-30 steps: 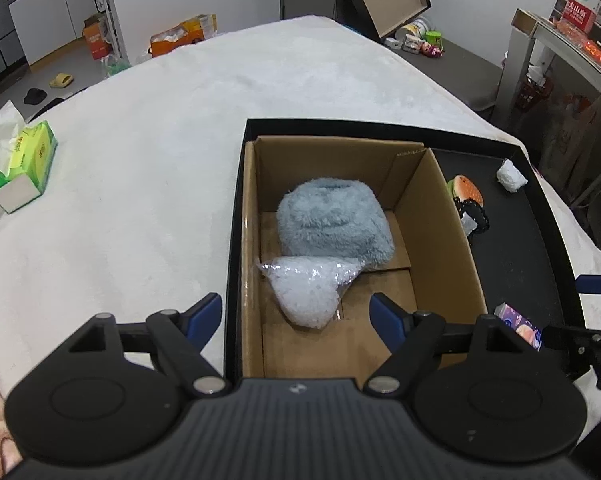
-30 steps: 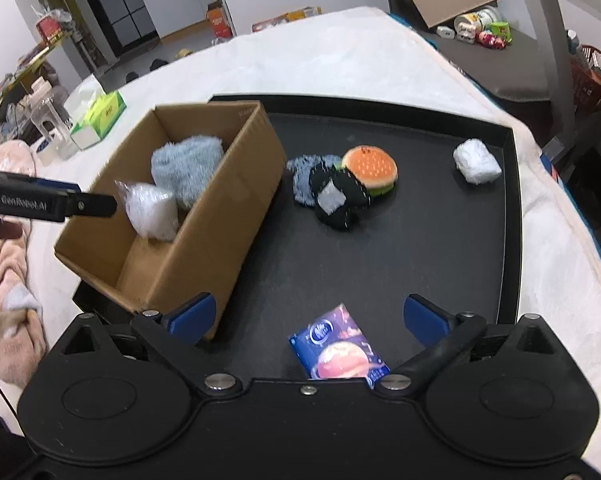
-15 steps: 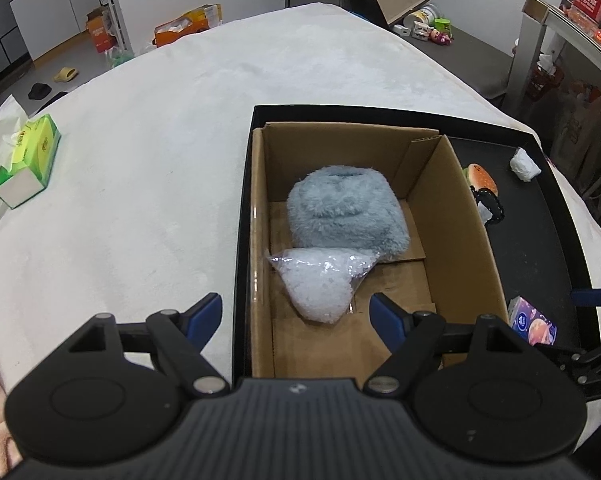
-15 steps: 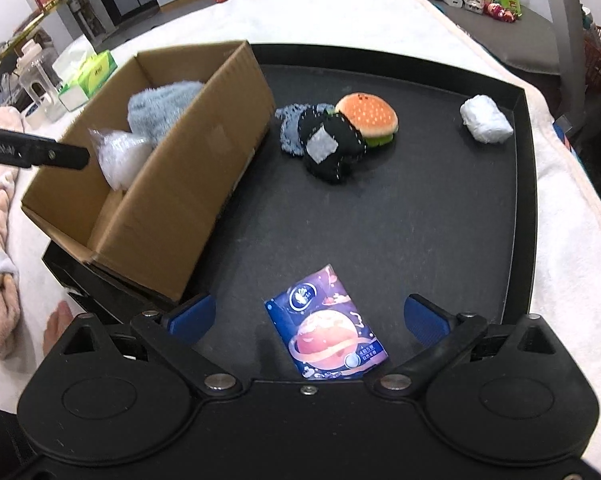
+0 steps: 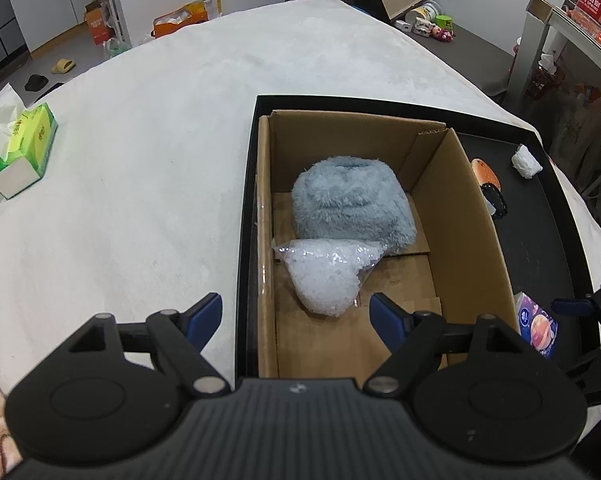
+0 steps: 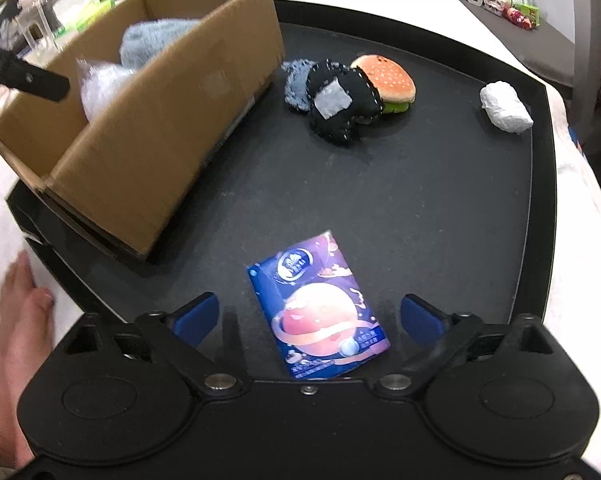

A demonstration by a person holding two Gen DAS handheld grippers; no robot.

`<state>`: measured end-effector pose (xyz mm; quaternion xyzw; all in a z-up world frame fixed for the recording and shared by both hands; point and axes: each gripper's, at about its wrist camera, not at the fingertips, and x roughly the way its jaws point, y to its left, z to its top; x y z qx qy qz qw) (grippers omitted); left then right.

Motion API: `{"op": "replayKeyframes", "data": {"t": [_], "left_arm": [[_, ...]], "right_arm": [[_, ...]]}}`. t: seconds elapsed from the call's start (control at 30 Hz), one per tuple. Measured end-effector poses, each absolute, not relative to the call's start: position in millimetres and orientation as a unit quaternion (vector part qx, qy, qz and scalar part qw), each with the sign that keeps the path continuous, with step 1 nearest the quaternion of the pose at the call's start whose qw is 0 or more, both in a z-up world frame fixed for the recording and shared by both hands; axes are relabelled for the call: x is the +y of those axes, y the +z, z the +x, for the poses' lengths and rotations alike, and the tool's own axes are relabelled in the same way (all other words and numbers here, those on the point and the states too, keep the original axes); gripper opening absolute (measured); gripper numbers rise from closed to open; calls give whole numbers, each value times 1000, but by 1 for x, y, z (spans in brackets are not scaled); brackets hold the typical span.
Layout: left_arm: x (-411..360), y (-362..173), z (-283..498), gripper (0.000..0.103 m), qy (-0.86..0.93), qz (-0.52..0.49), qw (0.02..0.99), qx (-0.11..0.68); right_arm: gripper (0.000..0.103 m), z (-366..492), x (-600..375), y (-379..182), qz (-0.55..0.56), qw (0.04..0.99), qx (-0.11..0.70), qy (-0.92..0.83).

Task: Organize soft objects
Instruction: 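Grasp the purple tissue pack with the right gripper and lift it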

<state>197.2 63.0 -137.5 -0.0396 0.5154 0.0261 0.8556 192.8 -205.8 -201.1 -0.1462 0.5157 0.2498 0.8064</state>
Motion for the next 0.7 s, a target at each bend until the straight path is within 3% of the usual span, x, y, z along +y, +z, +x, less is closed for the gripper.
{"op": "replayKeyframes", "data": {"t": [0.2, 0.7], "left_arm": [[65, -137, 194, 79, 22, -42, 857, 514], [70, -130, 188, 79, 15, -58, 863, 501]], "right_arm": [[58, 199, -211, -204, -145, 807, 523, 231], [56, 205, -209, -145, -119, 838, 480, 231]]}}
